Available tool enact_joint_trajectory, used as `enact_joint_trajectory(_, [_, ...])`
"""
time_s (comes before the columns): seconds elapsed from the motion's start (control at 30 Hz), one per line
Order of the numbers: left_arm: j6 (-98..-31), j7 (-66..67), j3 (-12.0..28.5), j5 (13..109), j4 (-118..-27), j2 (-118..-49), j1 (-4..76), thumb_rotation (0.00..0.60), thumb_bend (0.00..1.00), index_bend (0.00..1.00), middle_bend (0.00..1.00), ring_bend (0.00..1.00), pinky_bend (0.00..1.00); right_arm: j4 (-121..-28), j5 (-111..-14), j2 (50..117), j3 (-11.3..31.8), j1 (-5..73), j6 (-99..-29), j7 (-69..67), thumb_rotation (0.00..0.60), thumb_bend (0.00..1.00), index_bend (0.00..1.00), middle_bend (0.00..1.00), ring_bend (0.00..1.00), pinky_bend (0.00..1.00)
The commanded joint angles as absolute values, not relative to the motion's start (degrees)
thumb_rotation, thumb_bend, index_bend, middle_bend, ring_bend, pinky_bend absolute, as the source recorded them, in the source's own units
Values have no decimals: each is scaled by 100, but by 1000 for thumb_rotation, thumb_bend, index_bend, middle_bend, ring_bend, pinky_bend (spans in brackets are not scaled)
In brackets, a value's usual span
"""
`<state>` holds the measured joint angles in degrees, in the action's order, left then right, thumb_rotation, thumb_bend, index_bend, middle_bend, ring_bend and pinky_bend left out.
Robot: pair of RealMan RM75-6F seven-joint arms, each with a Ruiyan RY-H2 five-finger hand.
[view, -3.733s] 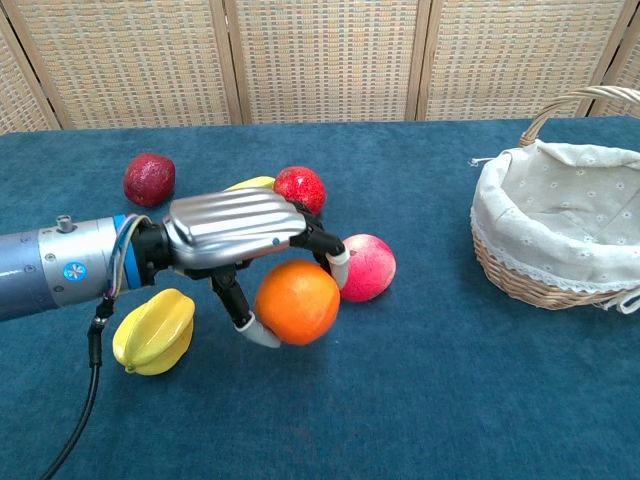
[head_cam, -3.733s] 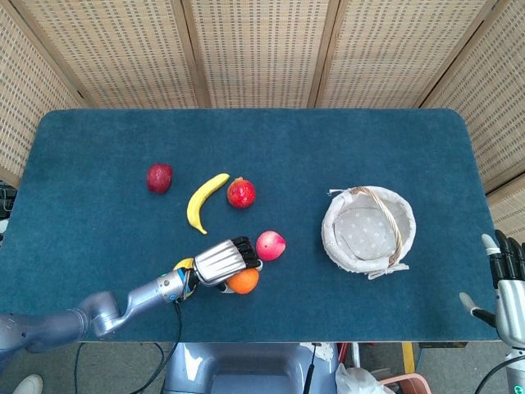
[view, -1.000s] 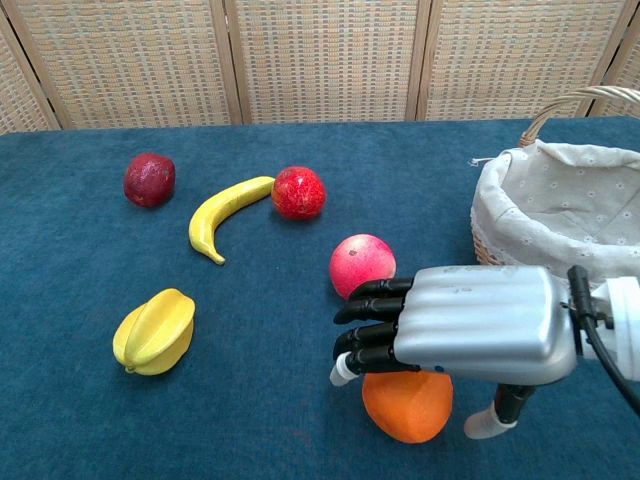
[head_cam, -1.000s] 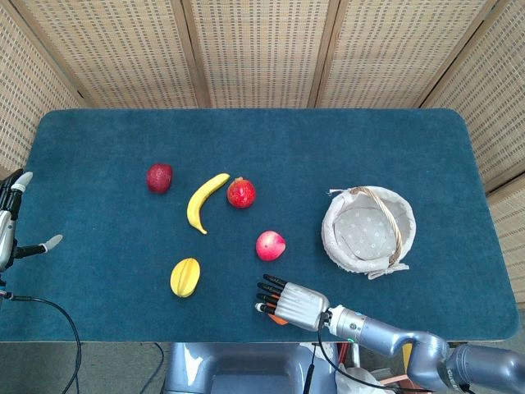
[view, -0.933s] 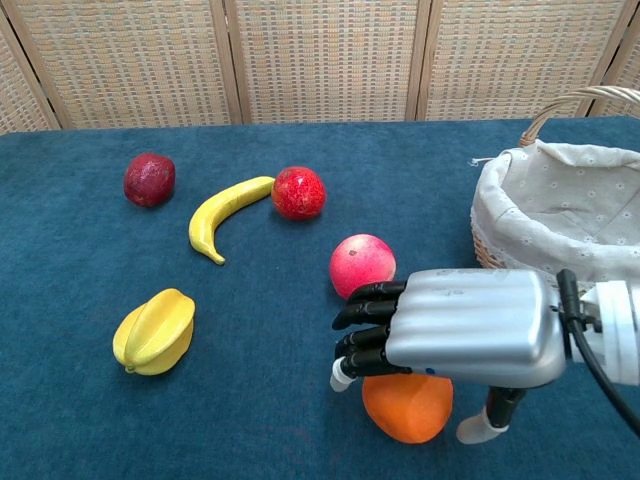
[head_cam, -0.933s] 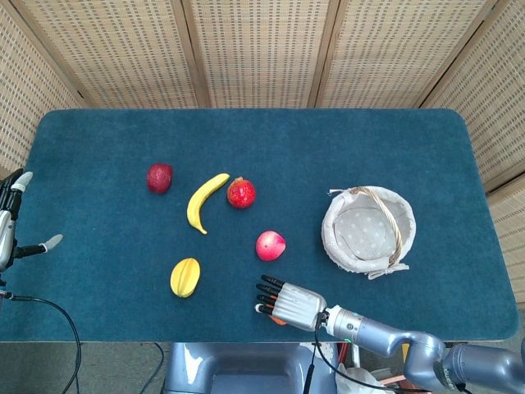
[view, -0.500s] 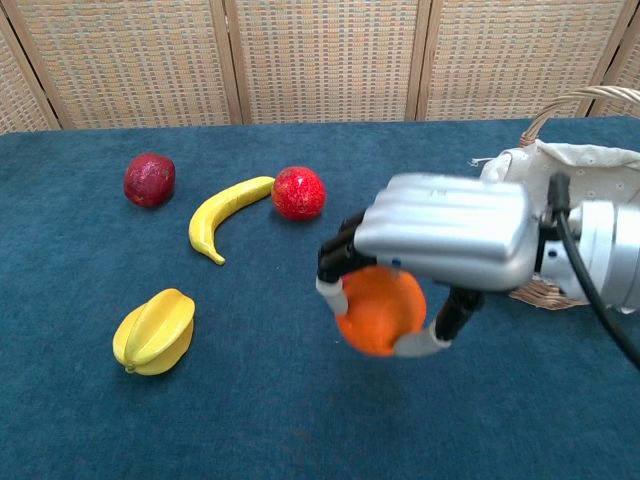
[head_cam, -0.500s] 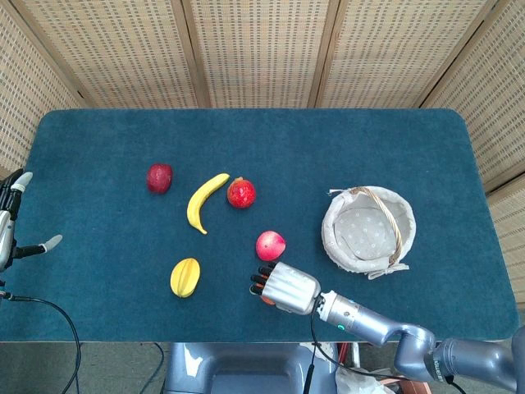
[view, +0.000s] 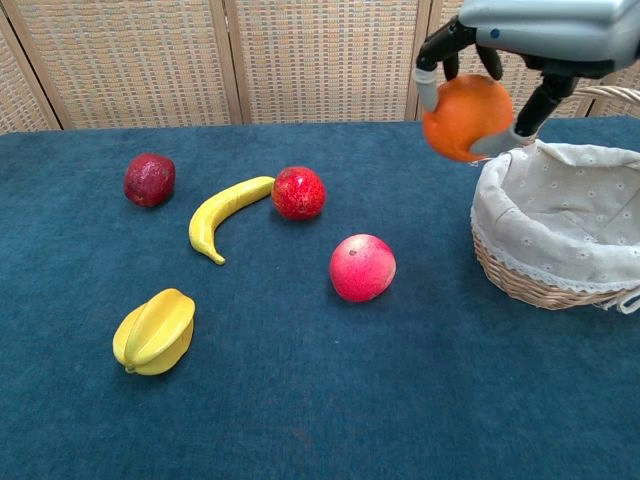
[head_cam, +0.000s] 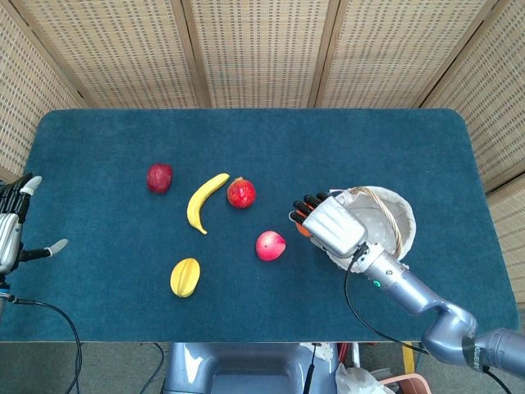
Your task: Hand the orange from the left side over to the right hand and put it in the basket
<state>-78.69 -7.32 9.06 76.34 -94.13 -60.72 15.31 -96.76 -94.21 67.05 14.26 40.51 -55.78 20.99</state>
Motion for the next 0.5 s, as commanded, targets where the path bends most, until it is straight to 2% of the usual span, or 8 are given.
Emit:
enact_joint_trajectory(0.03, [-7863, -726, 901, 7657, -9432, -6069, 1528, 600, 0, 0, 0, 0, 0, -9821, -9385, 6398, 1247, 3889, -5563, 2378, 600, 480, 537, 530, 400, 520])
enact_joint_trajectory(0.13, [-7872, -689, 897, 7694, -9469, -6077, 1526, 600, 0, 0, 0, 0, 0, -9806, -9409, 6235, 986, 3753, -5521, 2426, 600, 479, 524, 504, 392, 507])
enact_joint_trajectory(0.2, [-7875, -671, 894, 7706, -9488, -6087, 1520, 600, 0, 0, 0, 0, 0, -9809, -9235, 6148, 899, 3710, -5389, 2614, 600, 417, 400, 344, 270, 362])
enact_joint_trajectory(0.27, [-7872, -663, 893, 7712, -9496, -6090, 1517, 600, 0, 0, 0, 0, 0, -9902, -8925, 6087, 904, 3682, -5266, 3004, 600, 217, 161, 75, 49, 85])
enact_joint_trajectory(0.3, [-7867, -659, 894, 7711, -9497, -6091, 1516, 600, 0, 0, 0, 0, 0, -9973, -8698, 6068, 918, 3658, -5228, 3302, 600, 151, 100, 26, 11, 32])
enact_joint_trajectory(0.37, [-7861, -661, 902, 7705, -9496, -6090, 1516, 600, 0, 0, 0, 0, 0, -10132, -8418, 6051, 937, 3621, -5244, 3631, 600, 40, 8, 0, 0, 0])
enact_joint_trajectory(0.5, [-7847, -680, 916, 7701, -9489, -6088, 1514, 600, 0, 0, 0, 0, 0, -10450, -8297, 5966, 955, 3530, -5521, 3899, 600, 16, 0, 0, 0, 0])
